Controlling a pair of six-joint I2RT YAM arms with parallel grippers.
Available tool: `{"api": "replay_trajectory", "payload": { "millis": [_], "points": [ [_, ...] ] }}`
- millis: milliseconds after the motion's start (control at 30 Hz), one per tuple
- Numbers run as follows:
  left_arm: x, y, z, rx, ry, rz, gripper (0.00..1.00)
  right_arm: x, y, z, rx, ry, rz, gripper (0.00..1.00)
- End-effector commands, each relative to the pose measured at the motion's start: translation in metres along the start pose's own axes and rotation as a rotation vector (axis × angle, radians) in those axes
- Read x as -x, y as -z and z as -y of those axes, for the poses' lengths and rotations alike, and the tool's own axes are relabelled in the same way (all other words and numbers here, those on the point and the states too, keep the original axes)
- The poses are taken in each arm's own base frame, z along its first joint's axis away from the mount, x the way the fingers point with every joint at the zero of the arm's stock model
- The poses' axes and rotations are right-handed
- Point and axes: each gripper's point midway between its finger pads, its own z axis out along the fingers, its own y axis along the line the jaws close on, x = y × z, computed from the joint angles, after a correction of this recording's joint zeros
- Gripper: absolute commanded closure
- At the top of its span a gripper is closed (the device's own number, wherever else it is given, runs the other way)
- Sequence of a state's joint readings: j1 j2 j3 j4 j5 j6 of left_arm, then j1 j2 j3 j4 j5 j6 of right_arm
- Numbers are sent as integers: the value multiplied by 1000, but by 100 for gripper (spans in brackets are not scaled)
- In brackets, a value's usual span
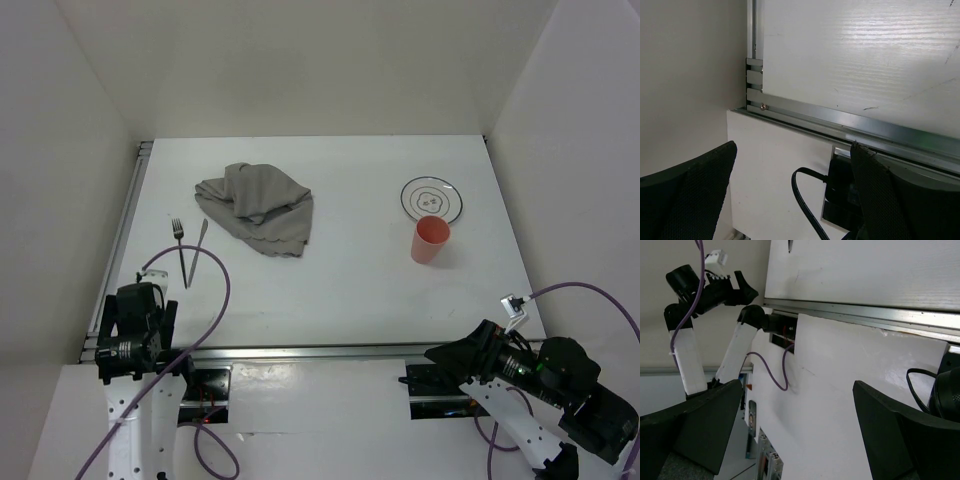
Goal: Set the dinner table for one person
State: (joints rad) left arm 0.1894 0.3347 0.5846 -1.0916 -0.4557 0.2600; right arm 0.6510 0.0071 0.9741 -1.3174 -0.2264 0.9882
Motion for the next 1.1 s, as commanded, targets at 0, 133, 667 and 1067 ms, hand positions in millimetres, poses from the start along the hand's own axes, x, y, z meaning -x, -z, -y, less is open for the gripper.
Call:
{"api": "replay_trajectory", "payload": {
  "millis": [0, 133, 667, 1067],
  "points": [
    [6, -1, -2, 16, 42, 28, 0, 0, 2, -5, 10, 7, -9, 0],
    [22, 11, -10, 6, 39, 62, 0, 11, 3, -15, -14, 30, 2, 0],
    [292, 102, 21, -739, -16, 300, 0, 164, -107, -92, -295, 433, 146, 0],
    [302, -40, 169, -755, -249, -58, 2, 180, -243, -78, -272, 514, 52, 0]
  ]
}}
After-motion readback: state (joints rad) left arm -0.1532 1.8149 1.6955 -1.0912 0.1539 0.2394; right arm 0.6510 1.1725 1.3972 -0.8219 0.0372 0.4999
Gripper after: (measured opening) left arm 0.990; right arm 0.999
